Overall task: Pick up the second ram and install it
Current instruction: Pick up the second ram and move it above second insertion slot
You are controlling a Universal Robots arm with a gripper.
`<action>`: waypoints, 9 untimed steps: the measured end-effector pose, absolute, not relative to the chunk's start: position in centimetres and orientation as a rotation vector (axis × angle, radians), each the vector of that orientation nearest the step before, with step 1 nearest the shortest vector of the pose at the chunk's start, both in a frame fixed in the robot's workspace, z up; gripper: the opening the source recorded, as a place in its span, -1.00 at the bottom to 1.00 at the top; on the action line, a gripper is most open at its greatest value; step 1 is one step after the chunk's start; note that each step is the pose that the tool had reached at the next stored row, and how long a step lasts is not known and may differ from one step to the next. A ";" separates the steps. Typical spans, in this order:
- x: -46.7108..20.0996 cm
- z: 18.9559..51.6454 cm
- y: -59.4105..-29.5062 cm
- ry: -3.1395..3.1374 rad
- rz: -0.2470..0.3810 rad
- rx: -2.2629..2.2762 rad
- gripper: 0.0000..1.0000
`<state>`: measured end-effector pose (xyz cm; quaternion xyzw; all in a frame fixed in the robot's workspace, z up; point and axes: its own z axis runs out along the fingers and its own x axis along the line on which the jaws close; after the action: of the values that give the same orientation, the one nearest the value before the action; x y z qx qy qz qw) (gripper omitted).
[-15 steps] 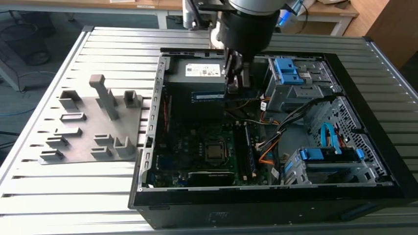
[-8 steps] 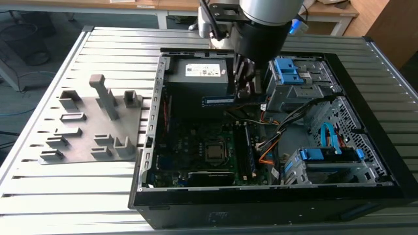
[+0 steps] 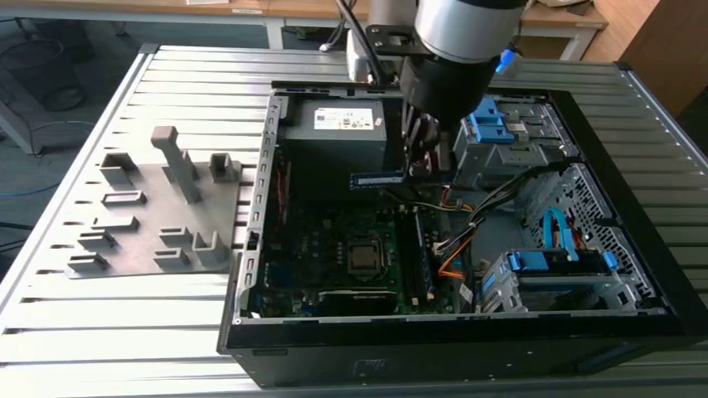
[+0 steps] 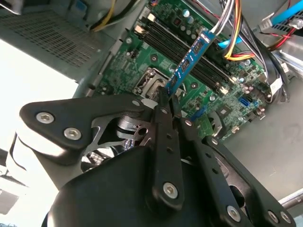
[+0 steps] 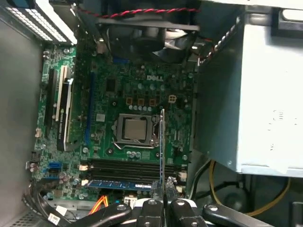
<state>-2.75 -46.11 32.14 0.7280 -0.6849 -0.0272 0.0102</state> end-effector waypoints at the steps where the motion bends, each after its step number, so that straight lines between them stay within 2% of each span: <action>1: -2.8 31.9 -46.4 -2.138 -0.085 2.273 -0.73; 9: -2.8 30.5 -48.4 -2.138 -0.085 2.273 -0.73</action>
<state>-2.75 -48.40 30.49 0.7280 -0.6850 -0.0273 0.0100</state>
